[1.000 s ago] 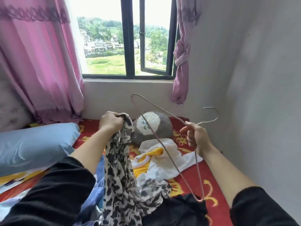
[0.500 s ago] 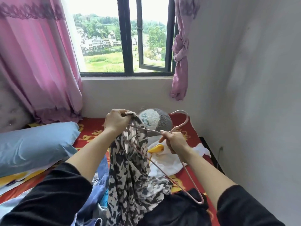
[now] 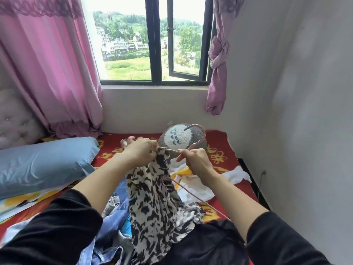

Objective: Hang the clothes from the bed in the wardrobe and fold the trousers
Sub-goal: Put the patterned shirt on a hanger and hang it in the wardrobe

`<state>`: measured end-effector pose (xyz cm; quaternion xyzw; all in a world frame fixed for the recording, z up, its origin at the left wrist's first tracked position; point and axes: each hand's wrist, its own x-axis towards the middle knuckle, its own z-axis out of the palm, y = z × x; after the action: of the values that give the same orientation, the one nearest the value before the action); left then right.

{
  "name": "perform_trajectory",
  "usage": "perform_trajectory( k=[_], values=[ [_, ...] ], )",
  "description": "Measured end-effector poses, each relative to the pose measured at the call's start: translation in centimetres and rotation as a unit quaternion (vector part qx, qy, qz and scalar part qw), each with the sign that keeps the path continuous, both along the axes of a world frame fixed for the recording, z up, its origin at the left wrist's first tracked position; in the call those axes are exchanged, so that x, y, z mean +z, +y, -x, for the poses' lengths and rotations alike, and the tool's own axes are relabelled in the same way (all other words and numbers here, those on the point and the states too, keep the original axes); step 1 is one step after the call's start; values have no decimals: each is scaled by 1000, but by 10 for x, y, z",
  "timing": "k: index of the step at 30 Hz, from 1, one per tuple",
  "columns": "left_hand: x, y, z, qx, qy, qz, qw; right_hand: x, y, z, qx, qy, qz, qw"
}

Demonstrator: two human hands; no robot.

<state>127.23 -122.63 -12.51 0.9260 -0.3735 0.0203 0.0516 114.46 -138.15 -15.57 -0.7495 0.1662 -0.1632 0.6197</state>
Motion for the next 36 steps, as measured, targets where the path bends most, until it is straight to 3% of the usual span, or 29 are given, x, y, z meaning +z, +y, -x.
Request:
perform_trajectory(
  k=[4, 9, 10, 12, 15, 19, 24, 28, 31, 33, 36],
  values=[
    [-10, -4, 3, -54, 57, 87, 993, 4, 2, 3, 35, -3, -80, 996],
    [-17, 2, 4, -102, 96, 203, 969, 1, -7, 7, 188, 22, -267, 945],
    [-17, 4, 3, -106, 119, 218, 963, -1, -9, 8, 188, 38, -259, 947],
    [-15, 7, 6, -124, 137, 234, 954, -5, -14, 8, 163, 101, -119, 974],
    [-6, 4, 18, -174, 137, 255, 941, -17, -14, 7, 224, 181, 52, 956],
    [8, -2, 34, -225, 131, 253, 932, -34, -1, 1, 289, 161, 33, 943],
    [12, 10, 29, -220, 67, 233, 945, -55, -12, 2, 190, 150, 93, 966],
    [5, 22, 16, -181, 57, 233, 954, -56, -26, 5, 179, 80, -146, 970],
    [-2, 25, 9, -149, 67, 258, 952, -46, -38, 10, 199, 62, -234, 950],
    [-4, 27, 3, -119, 79, 281, 949, -40, -47, 15, 217, 98, -158, 958],
    [-7, 33, -5, -97, 90, 300, 945, -38, -60, 28, 159, 147, 154, 964]
  ],
)
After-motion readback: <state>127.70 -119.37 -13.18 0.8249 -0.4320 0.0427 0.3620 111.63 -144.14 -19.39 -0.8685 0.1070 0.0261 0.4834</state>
